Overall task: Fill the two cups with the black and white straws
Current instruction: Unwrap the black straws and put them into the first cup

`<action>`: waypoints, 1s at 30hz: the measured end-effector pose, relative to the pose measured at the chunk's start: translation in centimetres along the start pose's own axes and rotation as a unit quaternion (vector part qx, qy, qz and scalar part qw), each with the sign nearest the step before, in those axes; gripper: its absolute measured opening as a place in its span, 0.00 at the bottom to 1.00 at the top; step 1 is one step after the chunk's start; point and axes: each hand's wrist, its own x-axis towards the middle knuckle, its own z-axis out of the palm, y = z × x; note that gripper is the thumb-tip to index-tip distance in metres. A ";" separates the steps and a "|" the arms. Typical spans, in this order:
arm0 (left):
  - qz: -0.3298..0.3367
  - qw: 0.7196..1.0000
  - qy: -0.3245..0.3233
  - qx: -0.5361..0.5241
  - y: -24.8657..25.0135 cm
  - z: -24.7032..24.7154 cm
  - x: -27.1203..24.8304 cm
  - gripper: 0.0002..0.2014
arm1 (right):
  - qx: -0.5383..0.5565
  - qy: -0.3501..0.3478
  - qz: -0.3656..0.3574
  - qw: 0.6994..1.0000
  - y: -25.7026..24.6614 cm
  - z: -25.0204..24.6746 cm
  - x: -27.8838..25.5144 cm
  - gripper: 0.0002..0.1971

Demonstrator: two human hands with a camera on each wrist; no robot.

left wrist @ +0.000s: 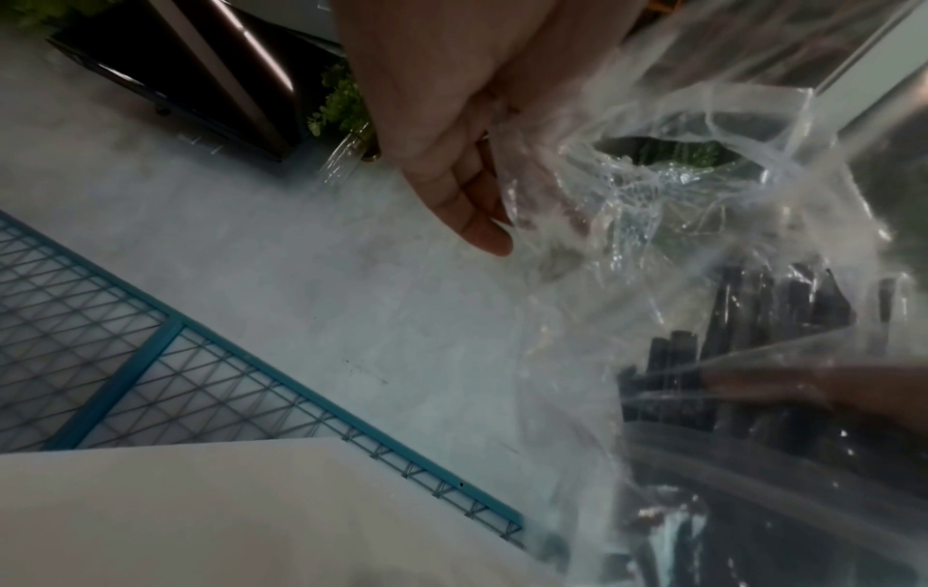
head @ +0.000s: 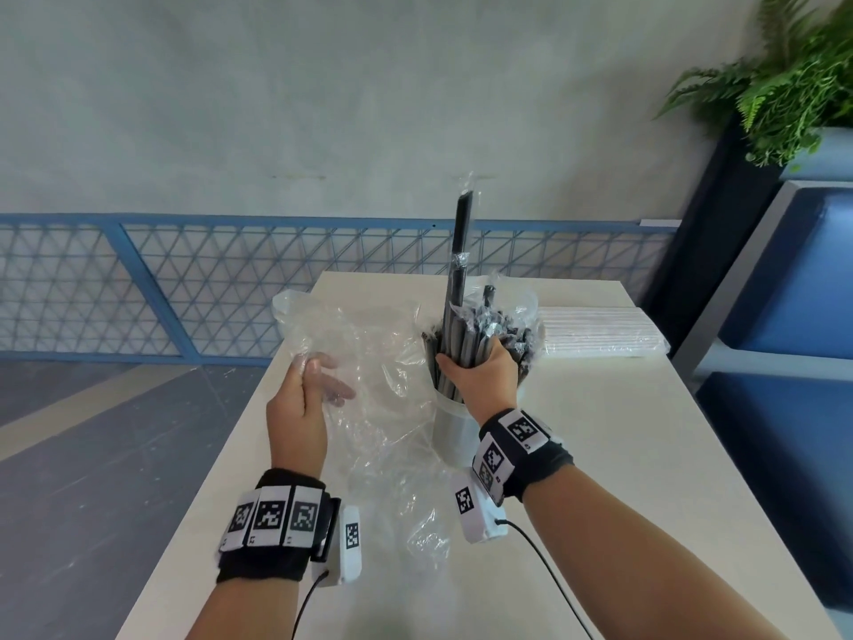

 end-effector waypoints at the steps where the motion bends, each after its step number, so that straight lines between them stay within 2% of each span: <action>1: -0.001 1.000 -0.002 -0.002 0.0 -0.1 0.1 0.16 | -0.008 -0.003 0.000 1.000 0.0 0.0 0.0 0.23; 6: -0.006 1.000 -0.017 -0.017 0.6 0.0 0.7 0.15 | -0.023 0.002 0.020 1.000 -0.3 -0.3 -0.3 0.39; 8: -0.012 0.999 -0.030 -0.019 0.9 0.2 1.0 0.15 | 0.002 0.021 0.002 1.000 -1.0 -0.7 -0.8 0.40; 12: -0.015 0.998 -0.051 -0.030 1.2 0.7 1.2 0.14 | 0.069 0.062 -0.147 0.985 -3.4 -1.4 -1.1 0.39; 15: -0.024 0.997 -0.057 -0.043 0.8 1.0 1.0 0.14 | 0.040 0.065 -0.277 0.958 -5.3 -1.6 0.0 0.43; 17: -0.028 0.996 -0.058 -0.053 0.5 1.2 0.9 0.15 | -0.056 0.022 -0.325 0.944 -6.3 -1.7 1.2 0.39; 19: -0.027 0.997 -0.058 -0.054 0.3 1.4 0.8 0.14 | -0.159 -0.033 -0.330 0.930 -6.4 -1.5 1.8 0.29; 21: -0.023 0.997 -0.059 -0.052 0.2 1.5 0.7 0.14 | -0.184 -0.033 -0.330 0.925 -5.7 -1.2 2.0 0.17; 23: -0.023 0.997 -0.059 -0.053 0.2 1.4 0.7 0.14 | -0.181 -0.013 -0.315 0.932 -4.6 -1.1 1.9 0.11; 27: -0.025 0.997 -0.058 -0.053 -0.2 1.1 0.6 0.14 | -0.272 -0.037 -0.283 0.919 -1.9 -0.7 1.5 0.09; 30: -0.019 0.997 -0.060 -0.047 -0.2 1.1 0.5 0.14 | -0.327 -0.033 -0.327 0.886 -1.5 -0.7 0.4 0.12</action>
